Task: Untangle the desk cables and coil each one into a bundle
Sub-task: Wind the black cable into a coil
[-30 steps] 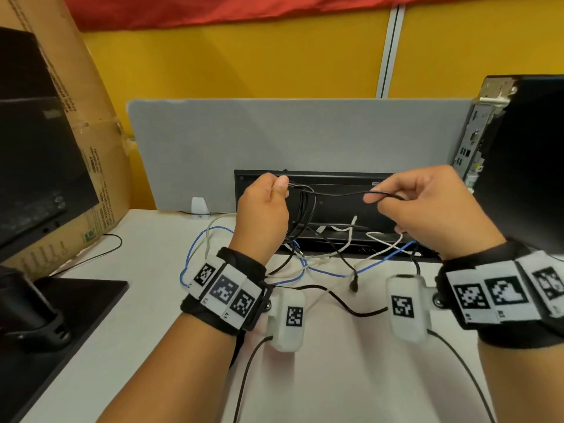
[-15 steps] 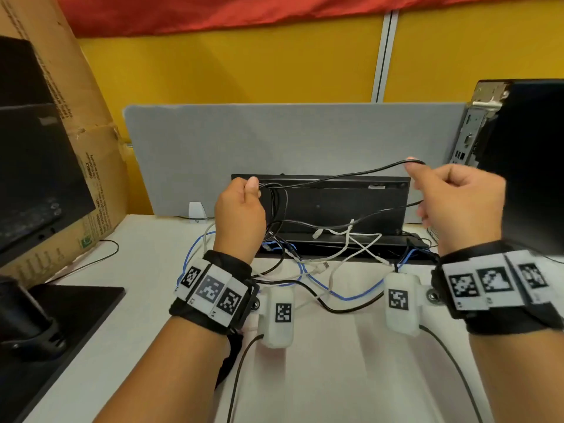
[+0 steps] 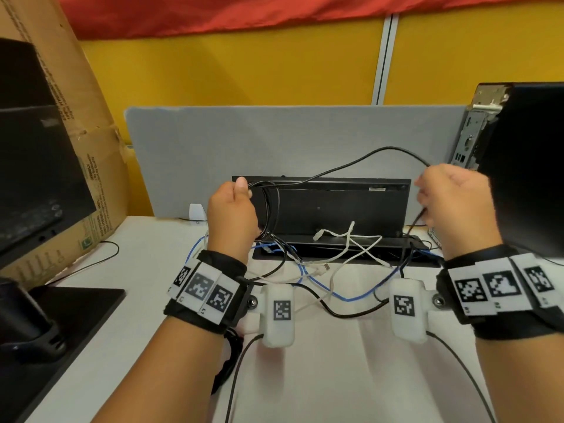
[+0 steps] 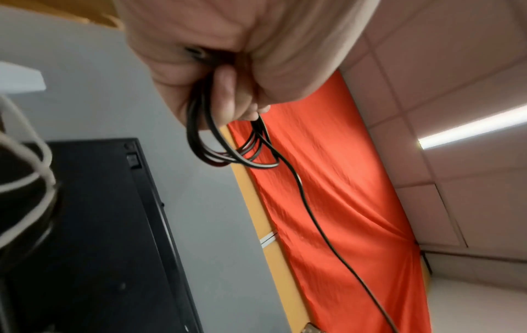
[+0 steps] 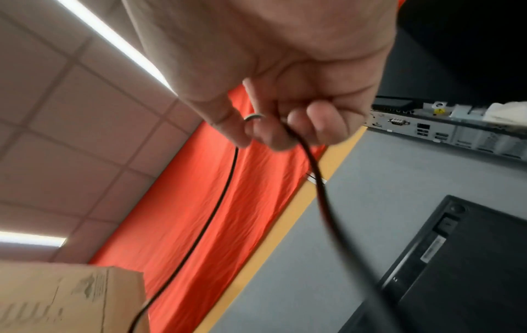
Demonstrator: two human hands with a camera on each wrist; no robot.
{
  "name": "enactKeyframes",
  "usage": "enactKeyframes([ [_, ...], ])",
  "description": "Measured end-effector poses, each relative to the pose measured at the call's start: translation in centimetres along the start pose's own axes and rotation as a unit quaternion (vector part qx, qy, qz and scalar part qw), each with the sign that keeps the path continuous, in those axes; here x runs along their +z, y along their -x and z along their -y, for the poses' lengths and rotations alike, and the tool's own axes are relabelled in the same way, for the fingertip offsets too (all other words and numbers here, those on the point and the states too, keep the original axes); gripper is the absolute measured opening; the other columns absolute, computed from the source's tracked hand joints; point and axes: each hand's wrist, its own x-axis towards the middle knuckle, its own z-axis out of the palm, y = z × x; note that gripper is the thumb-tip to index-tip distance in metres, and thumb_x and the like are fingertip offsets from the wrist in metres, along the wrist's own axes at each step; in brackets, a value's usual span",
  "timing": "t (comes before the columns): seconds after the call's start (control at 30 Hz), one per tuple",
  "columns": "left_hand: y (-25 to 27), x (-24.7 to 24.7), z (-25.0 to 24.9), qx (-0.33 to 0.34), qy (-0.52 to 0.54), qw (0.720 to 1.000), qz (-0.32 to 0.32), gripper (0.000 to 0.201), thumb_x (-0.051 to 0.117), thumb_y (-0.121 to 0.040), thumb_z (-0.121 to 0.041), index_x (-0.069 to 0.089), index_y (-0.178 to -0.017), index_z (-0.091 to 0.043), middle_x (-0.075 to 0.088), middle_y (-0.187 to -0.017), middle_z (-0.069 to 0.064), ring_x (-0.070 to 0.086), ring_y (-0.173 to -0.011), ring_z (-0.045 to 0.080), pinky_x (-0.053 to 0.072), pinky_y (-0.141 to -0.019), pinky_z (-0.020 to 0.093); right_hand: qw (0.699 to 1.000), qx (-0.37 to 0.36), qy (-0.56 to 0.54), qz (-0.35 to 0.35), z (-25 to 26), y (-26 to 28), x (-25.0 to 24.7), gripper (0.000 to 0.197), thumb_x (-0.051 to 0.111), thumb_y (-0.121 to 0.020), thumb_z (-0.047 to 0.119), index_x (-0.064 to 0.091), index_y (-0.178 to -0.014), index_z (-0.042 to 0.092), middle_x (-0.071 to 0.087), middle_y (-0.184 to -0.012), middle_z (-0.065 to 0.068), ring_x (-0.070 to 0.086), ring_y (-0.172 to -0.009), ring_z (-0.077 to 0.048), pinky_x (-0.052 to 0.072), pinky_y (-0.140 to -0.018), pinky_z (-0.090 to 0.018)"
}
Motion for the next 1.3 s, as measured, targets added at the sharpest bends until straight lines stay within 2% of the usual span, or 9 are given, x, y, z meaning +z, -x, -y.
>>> enactKeyframes([
  [0.13,0.7,0.9,-0.1,-0.082,0.106,0.990,0.044,0.036,0.036,-0.104,-0.032,0.041,-0.072,-0.016,0.026,-0.051,-0.005,0.024,-0.035,0.006,0.024,-0.034,0.017,0.977,0.107,0.097,0.156,0.4,0.7,1.0,0.015,0.056,-0.085,0.018,0.066,-0.095,0.014,0.069,-0.082,-0.007,0.062,-0.059,-0.014,0.052,-0.050,-0.029],
  [0.23,1.2,1.4,-0.3,-0.104,0.146,0.982,0.064,0.036,0.036,-0.105,-0.030,0.040,-0.073,-0.015,0.025,-0.046,-0.008,0.021,-0.034,0.005,0.022,-0.034,0.015,0.924,0.046,0.305,0.225,1.1,1.4,0.9,0.057,0.064,-0.073,0.051,0.051,-0.124,0.028,0.063,-0.106,0.003,0.061,-0.097,-0.019,0.052,-0.082,-0.040],
  [0.33,1.4,1.4,-0.4,-0.113,0.150,0.980,0.067,0.035,0.036,-0.104,-0.030,0.041,-0.073,-0.015,0.027,-0.044,-0.010,0.021,-0.033,0.004,0.022,-0.033,0.015,0.910,-0.007,0.369,0.188,1.8,1.7,0.4,0.102,0.061,-0.055,0.081,0.037,-0.135,0.024,0.053,-0.130,-0.002,0.045,-0.125,-0.029,0.044,-0.099,-0.052],
  [0.43,1.5,1.3,-0.4,-0.119,0.140,0.981,0.064,0.036,0.036,-0.104,-0.031,0.042,-0.073,-0.015,0.026,-0.048,-0.007,0.022,-0.034,0.005,0.022,-0.033,0.016,0.966,-0.124,0.215,0.073,3.3,2.5,0.1,0.109,0.071,-0.069,0.062,0.011,-0.152,0.025,0.038,-0.146,-0.003,0.038,-0.133,-0.024,0.040,-0.105,-0.049],
  [0.53,1.8,1.4,-0.7,-0.126,0.148,0.979,0.069,0.035,0.036,-0.105,-0.031,0.042,-0.074,-0.015,0.025,-0.050,-0.006,0.021,-0.034,0.005,0.022,-0.033,0.016,0.913,-0.323,0.247,0.042,4.0,3.3,0.4,0.058,0.066,-0.088,0.027,0.045,-0.142,0.019,0.060,-0.122,-0.005,0.049,-0.112,-0.026,0.032,-0.092,-0.028],
  [0.63,2.2,1.7,-1.1,-0.131,0.166,0.974,0.086,0.035,0.036,-0.105,-0.031,0.042,-0.074,-0.015,0.026,-0.045,-0.009,0.020,-0.034,0.005,0.021,-0.033,0.016,0.894,-0.313,0.293,0.131,3.4,3.6,1.5,0.023,0.061,-0.093,0.022,0.072,-0.112,0.015,0.069,-0.090,-0.004,0.053,-0.089,-0.021,0.035,-0.082,-0.028],
  [0.8,2.7,1.6,-1.9,-0.133,0.179,0.969,0.103,0.034,0.037,-0.104,-0.031,0.043,-0.075,-0.015,0.029,-0.048,-0.007,0.022,-0.036,0.005,0.022,-0.033,0.017,0.883,-0.262,0.308,0.236,1.5,4.0,3.2,0.019,0.061,-0.092,0.029,0.076,-0.101,0.022,0.055,-0.081,0.003,0.050,-0.080,-0.013,0.040,-0.073,-0.027],
  [1.1,4.0,1.9,-2.7,-0.193,0.296,0.904,0.240,0.035,0.033,-0.106,-0.031,0.041,-0.076,-0.015,0.023,-0.051,-0.007,0.018,-0.038,0.004,0.021,-0.032,0.016,0.939,-0.184,0.256,0.140,-0.9,3.7,4.3,0.014,0.068,-0.088,0.023,0.078,-0.097,0.018,0.074,-0.082,0.003,0.060,-0.070,-0.002,0.036,-0.065,-0.001],
  [1.3,4.6,2.6,-2.7,-0.191,0.355,0.882,0.243,0.034,0.032,-0.106,-0.031,0.042,-0.078,-0.014,0.025,-0.049,-0.007,0.021,-0.036,0.003,0.023,-0.032,0.016,0.974,-0.015,-0.058,0.220,-0.2,5.2,5.6,0.021,0.063,-0.089,0.004,0.079,-0.085,0.016,0.076,-0.077,-0.005,0.073,-0.076,-0.021,0.060,-0.072,-0.033],
])
